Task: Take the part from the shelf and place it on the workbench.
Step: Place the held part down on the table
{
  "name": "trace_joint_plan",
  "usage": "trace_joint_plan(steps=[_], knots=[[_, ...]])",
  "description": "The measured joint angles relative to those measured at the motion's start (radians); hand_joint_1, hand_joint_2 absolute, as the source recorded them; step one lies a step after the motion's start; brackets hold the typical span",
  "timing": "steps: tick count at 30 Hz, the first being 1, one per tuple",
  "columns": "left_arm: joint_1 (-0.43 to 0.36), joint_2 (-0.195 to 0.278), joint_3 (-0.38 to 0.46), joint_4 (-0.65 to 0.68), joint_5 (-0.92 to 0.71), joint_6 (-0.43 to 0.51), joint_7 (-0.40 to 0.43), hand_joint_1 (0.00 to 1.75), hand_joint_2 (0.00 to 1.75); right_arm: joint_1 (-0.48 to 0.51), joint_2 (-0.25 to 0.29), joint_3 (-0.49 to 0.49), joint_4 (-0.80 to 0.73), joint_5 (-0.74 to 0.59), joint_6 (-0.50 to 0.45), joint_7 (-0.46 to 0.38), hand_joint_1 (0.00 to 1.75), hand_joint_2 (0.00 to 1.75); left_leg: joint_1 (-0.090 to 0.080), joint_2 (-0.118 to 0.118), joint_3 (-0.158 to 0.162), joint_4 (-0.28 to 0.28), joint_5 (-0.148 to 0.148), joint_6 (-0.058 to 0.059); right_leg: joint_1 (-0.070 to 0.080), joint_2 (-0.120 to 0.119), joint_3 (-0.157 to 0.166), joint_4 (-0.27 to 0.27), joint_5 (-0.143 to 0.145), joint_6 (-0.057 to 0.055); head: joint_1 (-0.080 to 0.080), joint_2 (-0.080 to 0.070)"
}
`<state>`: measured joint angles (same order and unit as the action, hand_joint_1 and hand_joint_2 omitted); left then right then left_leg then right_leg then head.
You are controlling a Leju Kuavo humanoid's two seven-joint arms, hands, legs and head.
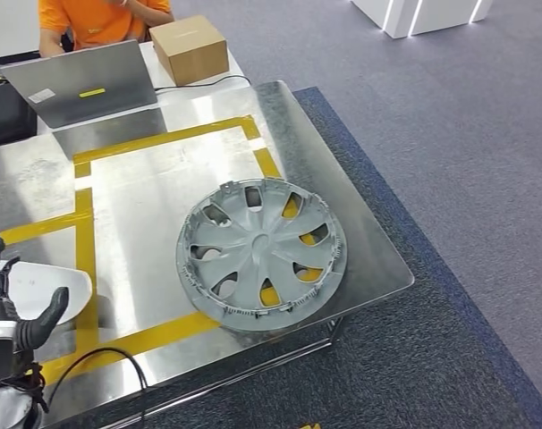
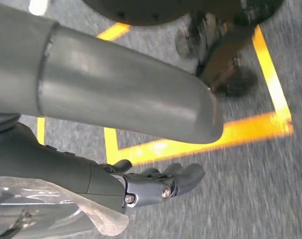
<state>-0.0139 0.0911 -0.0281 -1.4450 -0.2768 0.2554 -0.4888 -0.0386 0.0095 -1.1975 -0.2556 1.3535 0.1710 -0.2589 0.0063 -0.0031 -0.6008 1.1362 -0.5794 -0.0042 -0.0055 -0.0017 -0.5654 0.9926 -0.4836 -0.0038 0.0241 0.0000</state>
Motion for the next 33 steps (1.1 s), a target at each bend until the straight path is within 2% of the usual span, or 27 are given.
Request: trace_joint_plan(steps=[2, 3, 4, 5, 6, 8, 9, 12, 13, 14, 17, 18, 19, 20, 21, 23, 24, 25, 27, 28, 29, 30, 32, 33], knots=[[0.015, -0.036, -0.001, -0.059, 0.106, 0.02, -0.027, 0.0, 0.0, 0.002, 0.003, 0.0, 0.0, -0.005, -0.007, 0.002, 0.0, 0.0, 0.003, 0.0, -0.063, 0.132, -0.054, -0.006, 0.0, -0.001, 0.003, 0.0, -0.002, -0.002, -0.001, 0.0], [0.024, -0.055, -0.002, -0.093, 0.144, 0.046, -0.042, 0.0, 0.0, 0.004, 0.005, 0.0, 0.0, -0.007, -0.01, 0.004, 0.0, 0.0, 0.004, 0.0, -0.081, 0.168, -0.058, -0.007, 0.0, 0.0, 0.005, 0.001, -0.003, -0.002, -0.001, 0.0], [0.03, -0.073, -0.004, -0.128, 0.168, 0.078, -0.055, 0.0, 0.0, 0.006, 0.009, 0.0, 0.0, -0.009, -0.014, 0.006, 0.0, 0.0, 0.005, 0.0, -0.081, 0.161, -0.04, -0.008, 0.0, 0.0, 0.007, 0.002, -0.004, -0.001, -0.001, 0.0], [0.034, -0.086, -0.009, -0.163, 0.175, 0.111, -0.067, 0.0, 0.0, 0.007, 0.013, 0.0, 0.0, -0.011, -0.018, 0.007, 0.0, 0.0, 0.005, 0.0, -0.062, 0.114, -0.003, -0.008, -0.001, 0.001, 0.009, 0.004, -0.006, 0.001, -0.001, 0.0], [0.036, -0.097, -0.015, -0.197, 0.177, 0.141, -0.077, 0.0, 0.0, 0.008, 0.016, -0.001, 0.0, -0.013, -0.021, 0.007, 0.0, 0.0, 0.006, 0.001, -0.032, 0.044, 0.039, -0.007, -0.001, 0.002, 0.011, 0.005, -0.009, 0.003, -0.001, 0.0], [0.041, -0.112, -0.032, -0.253, 0.173, 0.179, -0.089, 0.0, 0.0, 0.007, 0.021, -0.001, 0.0, -0.017, -0.026, 0.008, 0.0, 0.0, 0.004, 0.0, 0.018, -0.072, 0.085, -0.002, 0.003, 0.003, 0.01, 0.011, -0.013, 0.012, -0.001, 0.0], [0.045, -0.118, -0.04, -0.275, 0.17, 0.19, -0.094, 0.0, 0.0, 0.007, 0.023, -0.001, 0.0, -0.019, -0.028, 0.008, 0.0, 0.0, 0.003, -0.001, 0.027, -0.097, 0.09, 0.002, 0.004, 0.003, 0.007, 0.014, -0.014, 0.017, 0.0, 0.0], [0.059, -0.131, -0.066, -0.327, 0.167, 0.213, -0.11, 0.0, 0.0, 0.008, 0.027, -0.001, 0.0, -0.024, -0.031, 0.01, 0.0, 0.0, 0.001, -0.002, 0.025, -0.105, 0.094, 0.02, 0.003, 0.003, 0.001, 0.016, -0.015, 0.034, 0.002, 0.0], [0.061, -0.133, -0.074, -0.34, 0.169, 0.216, -0.114, 0.0, 0.0, 0.008, 0.028, -0.001, -0.001, -0.025, -0.032, 0.01, 0.0, 0.0, 0.002, -0.001, 0.024, -0.108, 0.098, 0.027, 0.002, 0.003, -0.005, 0.028, -0.028, 0.039, 0.003, 0.0], [0.062, -0.135, -0.082, -0.351, 0.172, 0.218, -0.116, 0.0, 0.0, 0.008, 0.028, -0.001, -0.001, -0.025, -0.032, 0.01, 0.0, 0.0, 0.004, 0.001, 0.023, -0.111, 0.102, 0.035, 0.002, 0.003, -0.017, 0.057, -0.054, 0.044, 0.004, 0.0], [0.071, -0.14, -0.102, -0.374, 0.177, 0.223, -0.122, 0.0, 0.0, 0.008, 0.032, -0.001, -0.001, -0.027, -0.032, 0.011, 0.0, 0.0, 0.004, 0.004, 0.008, -0.113, 0.114, 0.047, 0.0, 0.002, -0.089, 0.244, -0.165, 0.053, 0.01, 0.0], [0.074, -0.141, -0.107, -0.379, 0.177, 0.225, -0.123, 0.0, 0.0, 0.009, 0.033, -0.001, -0.001, -0.028, -0.032, 0.011, 0.0, 0.0, 0.003, 0.005, 0.002, -0.113, 0.118, 0.048, -0.001, 0.002, -0.102, 0.288, -0.181, 0.055, 0.01, 0.0], [0.077, -0.141, -0.111, -0.383, 0.178, 0.228, -0.124, 0.0, 0.0, 0.009, 0.035, -0.001, -0.001, -0.029, -0.032, 0.011, 0.0, 0.0, 0.002, 0.005, -0.003, -0.113, 0.123, 0.047, -0.001, 0.002, -0.095, 0.294, -0.176, 0.054, 0.01, 0.0], [0.079, -0.142, -0.113, -0.387, 0.179, 0.231, -0.125, 0.0, 0.0, 0.009, 0.035, -0.001, -0.001, -0.03, -0.033, 0.011, 0.0, 0.0, 0.002, 0.005, -0.008, -0.112, 0.127, 0.046, -0.001, 0.002, -0.066, 0.256, -0.154, 0.053, 0.01, 0.0], [0.08, -0.142, -0.115, -0.392, 0.18, 0.235, -0.126, 0.0, 0.0, 0.008, 0.035, -0.001, -0.001, -0.03, -0.034, 0.011, 0.0, 0.0, 0.001, 0.005, -0.012, -0.112, 0.132, 0.044, -0.001, 0.002, -0.021, 0.189, -0.124, 0.05, 0.01, 0.0], [0.081, -0.142, -0.117, -0.402, 0.183, 0.24, -0.128, 0.0, 0.0, 0.005, 0.035, -0.001, -0.002, -0.03, -0.035, 0.011, 0.0, 0.0, 0.0, 0.004, -0.018, -0.112, 0.142, 0.036, 0.001, 0.004, 0.071, 0.043, -0.085, 0.042, 0.01, 0.0], [0.081, -0.143, -0.118, -0.406, 0.185, 0.243, -0.13, 0.0, 0.0, 0.004, 0.036, -0.001, -0.002, -0.03, -0.036, 0.01, 0.0, 0.0, -0.001, 0.004, -0.019, -0.111, 0.147, 0.03, 0.002, 0.004, 0.093, 0.002, -0.078, 0.039, 0.01, 0.0], [0.082, -0.143, -0.119, -0.41, 0.187, 0.245, -0.132, 0.0, 0.0, 0.004, 0.036, -0.001, -0.002, -0.03, -0.037, 0.009, 0.0, 0.0, -0.002, 0.004, -0.021, -0.112, 0.153, 0.023, 0.004, 0.005, 0.101, -0.017, -0.076, 0.036, 0.01, 0.0], [0.084, -0.144, -0.12, -0.417, 0.19, 0.25, -0.136, 0.0, 0.0, 0.006, 0.038, -0.001, -0.002, -0.029, -0.039, 0.008, 0.0, 0.0, -0.001, 0.003, -0.023, -0.112, 0.16, 0.01, 0.004, 0.004, 0.088, -0.021, -0.063, 0.026, 0.009, 0.0], [0.086, -0.144, -0.12, -0.419, 0.19, 0.252, -0.138, 0.0, 0.0, 0.006, 0.039, -0.001, -0.002, -0.029, -0.04, 0.008, 0.0, 0.0, -0.001, 0.003, -0.028, -0.104, 0.146, 0.005, 0.002, 0.002, 0.082, -0.023, -0.055, 0.017, 0.008, 0.0], [0.087, -0.144, -0.12, -0.421, 0.191, 0.254, -0.139, 0.0, 0.0, 0.006, 0.041, -0.001, -0.002, -0.029, -0.041, 0.008, 0.0, 0.0, 0.0, 0.002, -0.037, -0.081, 0.117, 0.0, -0.001, -0.001, 0.075, -0.026, -0.046, 0.009, 0.006, 0.0], [0.088, -0.144, -0.12, -0.422, 0.19, 0.256, -0.14, 0.0, 0.0, 0.006, 0.042, -0.001, -0.003, -0.028, -0.043, 0.008, 0.0, 0.0, 0.001, 0.001, -0.05, -0.037, 0.072, -0.004, -0.002, -0.004, 0.067, -0.027, -0.037, 0.003, 0.003, 0.0], [0.091, -0.144, -0.12, -0.422, 0.189, 0.261, -0.142, 0.0, 0.0, 0.006, 0.042, -0.001, -0.003, -0.027, -0.044, 0.008, 0.0, 0.0, 0.003, 0.001, -0.078, 0.087, -0.019, -0.01, -0.001, -0.007, 0.05, -0.025, -0.02, -0.001, -0.001, 0.0], [0.093, -0.143, -0.12, -0.422, 0.188, 0.265, -0.142, 0.0, 0.0, 0.006, 0.042, -0.001, -0.003, -0.027, -0.045, 0.008, 0.0, 0.0, 0.003, 0.001, -0.082, 0.137, -0.042, -0.013, 0.0, -0.008, 0.04, -0.022, -0.011, -0.001, -0.001, 0.0]])
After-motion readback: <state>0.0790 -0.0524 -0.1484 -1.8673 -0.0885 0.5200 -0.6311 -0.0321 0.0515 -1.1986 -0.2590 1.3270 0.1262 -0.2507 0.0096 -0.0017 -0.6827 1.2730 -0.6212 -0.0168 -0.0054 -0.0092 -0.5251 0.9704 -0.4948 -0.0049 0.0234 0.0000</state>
